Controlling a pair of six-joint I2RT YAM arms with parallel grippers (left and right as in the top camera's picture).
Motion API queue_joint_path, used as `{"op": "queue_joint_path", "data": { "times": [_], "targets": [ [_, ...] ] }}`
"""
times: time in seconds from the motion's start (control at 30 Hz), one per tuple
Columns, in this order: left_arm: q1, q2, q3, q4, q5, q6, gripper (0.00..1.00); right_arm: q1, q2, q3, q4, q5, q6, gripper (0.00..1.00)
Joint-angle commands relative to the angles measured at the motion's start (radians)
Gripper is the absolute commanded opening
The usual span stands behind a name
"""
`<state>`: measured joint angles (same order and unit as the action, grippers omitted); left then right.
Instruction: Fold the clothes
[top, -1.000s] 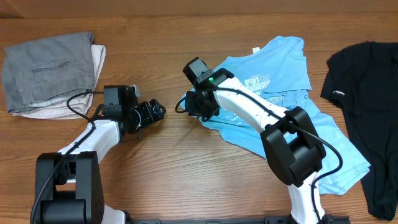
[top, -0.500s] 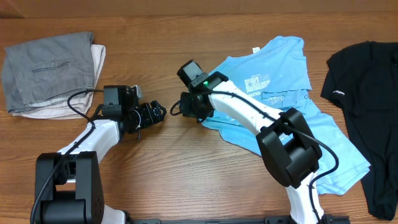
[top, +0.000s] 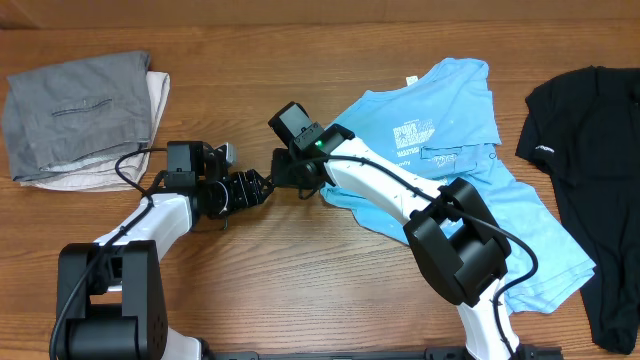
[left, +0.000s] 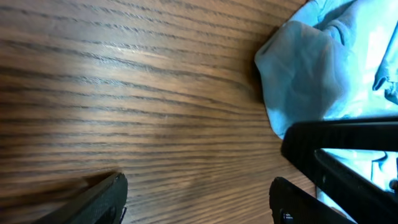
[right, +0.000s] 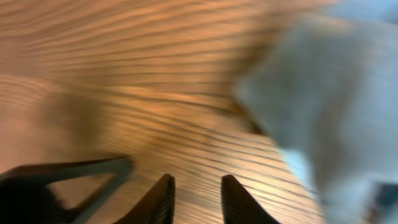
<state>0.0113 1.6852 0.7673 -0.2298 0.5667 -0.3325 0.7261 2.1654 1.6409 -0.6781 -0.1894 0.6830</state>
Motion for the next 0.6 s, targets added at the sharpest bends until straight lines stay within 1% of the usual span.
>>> {"op": "queue_joint_path", "data": {
  "times": [0.0,0.1,0.17,0.2,0.23,0.27,0.3,0.33,0.37,0.43,0.5,0.53,0.57],
  "targets": [
    [0.003,0.020,-0.019,-0.009,0.051,0.035,0.75,-0.008,-0.005,-0.003,0.022,-0.092,-0.082,0.36],
    [0.003,0.014,-0.018,-0.015,0.097,0.041,0.71,-0.035,-0.044,-0.003,0.019,-0.066,-0.088,0.40],
    [0.003,0.002,-0.018,-0.027,0.095,0.042,0.69,-0.066,-0.084,-0.003,0.013,-0.066,-0.090,0.41],
    [0.002,-0.006,-0.018,-0.028,0.091,0.041,0.68,-0.089,-0.111,-0.003,0.003,-0.066,-0.089,0.42],
    [0.002,-0.013,-0.018,-0.027,0.092,0.040,0.63,-0.108,-0.129,-0.003,-0.006,-0.066,-0.089,0.42],
    [0.001,-0.020,-0.018,-0.023,0.091,0.036,0.51,-0.133,-0.151,-0.003,-0.020,-0.066,-0.089,0.42],
    [0.000,-0.028,-0.018,-0.020,0.091,0.021,0.33,-0.159,-0.173,-0.003,-0.040,-0.066,-0.089,0.42],
    [-0.002,-0.035,-0.017,-0.019,0.087,0.004,0.09,-0.187,-0.192,-0.003,-0.066,-0.066,-0.089,0.42],
    [-0.007,-0.042,-0.016,-0.017,0.080,-0.015,0.04,-0.216,-0.208,-0.003,-0.093,-0.066,-0.090,0.42],
    [-0.026,-0.051,-0.016,0.001,0.077,-0.029,0.04,-0.272,-0.228,-0.003,-0.149,-0.066,-0.113,0.42],
    [-0.061,-0.052,-0.016,0.043,0.077,-0.059,0.04,-0.324,-0.233,-0.003,-0.203,-0.066,-0.149,0.45],
    [-0.083,-0.052,-0.014,0.067,0.070,-0.076,0.04,-0.348,-0.233,-0.003,-0.227,-0.066,-0.165,0.48],
    [-0.108,-0.052,-0.010,0.082,0.044,-0.096,0.04,-0.370,-0.233,-0.003,-0.251,-0.065,-0.167,0.60]
  ]
}}
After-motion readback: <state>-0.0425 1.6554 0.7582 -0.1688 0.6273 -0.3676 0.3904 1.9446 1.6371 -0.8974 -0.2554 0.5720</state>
